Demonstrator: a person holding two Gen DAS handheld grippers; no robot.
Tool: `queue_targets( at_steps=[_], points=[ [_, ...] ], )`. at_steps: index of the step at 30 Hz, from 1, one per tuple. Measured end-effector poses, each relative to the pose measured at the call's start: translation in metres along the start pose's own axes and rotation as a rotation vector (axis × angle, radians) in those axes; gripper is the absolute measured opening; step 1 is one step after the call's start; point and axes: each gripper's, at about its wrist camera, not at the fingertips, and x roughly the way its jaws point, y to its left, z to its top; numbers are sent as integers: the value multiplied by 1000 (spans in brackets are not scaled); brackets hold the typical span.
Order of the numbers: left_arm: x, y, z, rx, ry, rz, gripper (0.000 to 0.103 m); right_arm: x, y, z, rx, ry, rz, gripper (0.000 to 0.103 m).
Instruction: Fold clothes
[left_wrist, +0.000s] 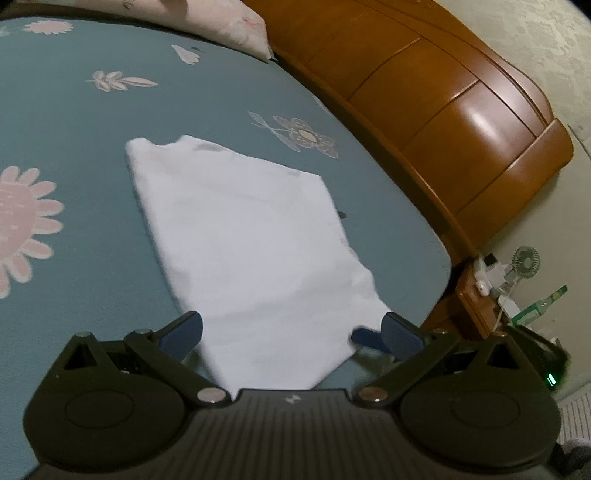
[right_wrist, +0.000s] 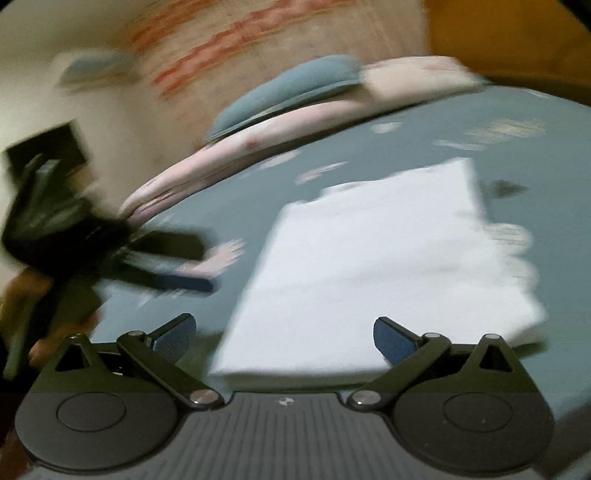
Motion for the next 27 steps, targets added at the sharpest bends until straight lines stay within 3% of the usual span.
queue_targets(
  at_steps=[4, 9, 16, 19, 22, 27],
  points=[
    [15, -14, 1, 15, 11, -23, 102, -1, -28, 4, 104, -15, -87, 103],
    [31, -31, -5, 76, 15, -5, 102, -17, -28, 11, 107, -79, -137, 103],
    [47, -16, -26, 20, 48, -18, 102, -31, -49, 36, 202, -120, -74, 103],
    [42, -16, -27, 20, 43, -20, 102, -14, -63, 40, 273, -72, -9, 103],
    [29, -20, -19, 53, 6, 41, 102, -6, -75, 40, 328, -23, 3, 103],
    [13, 2, 3, -33, -79, 95, 102, -14, -79, 62, 303, -51, -31, 103]
  ],
)
